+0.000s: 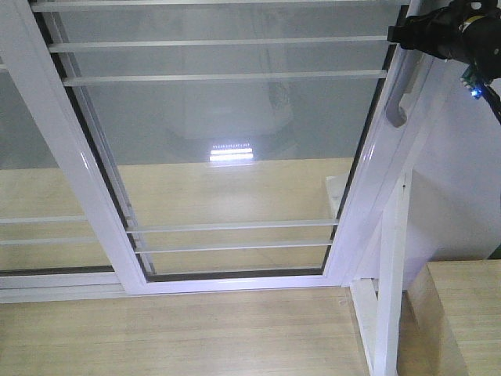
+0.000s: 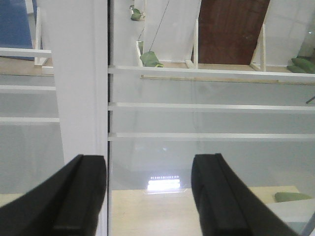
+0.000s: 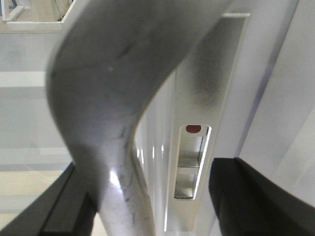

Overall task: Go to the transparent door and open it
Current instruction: 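Reach the right gripper to the silver door handle and grasp it, then pull the handle with the right gripper, sliding the door away from the frame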

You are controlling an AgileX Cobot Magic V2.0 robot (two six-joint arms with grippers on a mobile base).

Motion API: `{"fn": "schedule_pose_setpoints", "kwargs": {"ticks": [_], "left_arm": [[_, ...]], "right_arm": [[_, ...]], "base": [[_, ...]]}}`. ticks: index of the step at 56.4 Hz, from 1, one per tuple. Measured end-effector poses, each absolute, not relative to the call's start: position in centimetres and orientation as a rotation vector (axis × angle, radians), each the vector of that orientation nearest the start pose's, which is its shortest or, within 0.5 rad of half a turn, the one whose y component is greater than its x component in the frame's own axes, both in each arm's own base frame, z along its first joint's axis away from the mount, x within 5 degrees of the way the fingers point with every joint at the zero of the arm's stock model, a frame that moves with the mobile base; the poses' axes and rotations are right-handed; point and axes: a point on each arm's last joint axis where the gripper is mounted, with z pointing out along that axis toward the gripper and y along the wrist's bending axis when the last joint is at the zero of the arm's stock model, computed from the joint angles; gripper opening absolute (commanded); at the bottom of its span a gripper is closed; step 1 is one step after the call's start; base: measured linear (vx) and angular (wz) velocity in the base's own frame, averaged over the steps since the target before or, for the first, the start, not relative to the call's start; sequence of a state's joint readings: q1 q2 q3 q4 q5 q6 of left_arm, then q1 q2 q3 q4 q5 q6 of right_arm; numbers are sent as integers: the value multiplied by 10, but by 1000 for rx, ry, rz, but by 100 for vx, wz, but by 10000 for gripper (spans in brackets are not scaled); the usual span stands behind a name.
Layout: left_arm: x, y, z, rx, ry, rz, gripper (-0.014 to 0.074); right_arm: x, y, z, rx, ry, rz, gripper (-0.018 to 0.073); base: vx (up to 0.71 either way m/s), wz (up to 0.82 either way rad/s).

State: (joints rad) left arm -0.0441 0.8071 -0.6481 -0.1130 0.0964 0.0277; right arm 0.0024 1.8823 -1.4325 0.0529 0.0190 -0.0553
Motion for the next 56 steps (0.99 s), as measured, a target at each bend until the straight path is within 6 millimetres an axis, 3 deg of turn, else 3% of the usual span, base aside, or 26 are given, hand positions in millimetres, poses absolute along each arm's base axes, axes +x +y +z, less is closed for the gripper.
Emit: {"fn": "schedule_pose_setpoints", "kwargs": {"ticks": [23,39,56], "left_arm": [[174,-9,342,-27,1739,-104,503],[174,-9,342,-27,1739,-104,503],[174,-9,342,-27,1739,-104,503]], "right_arm": [[453,19,274,-27,1932,37,-13],[453,42,273,-129,1923,34,-9],[447,90,273,-256,1892,86,-6]], "base": [[0,0],[0,0],[0,-1]]}}
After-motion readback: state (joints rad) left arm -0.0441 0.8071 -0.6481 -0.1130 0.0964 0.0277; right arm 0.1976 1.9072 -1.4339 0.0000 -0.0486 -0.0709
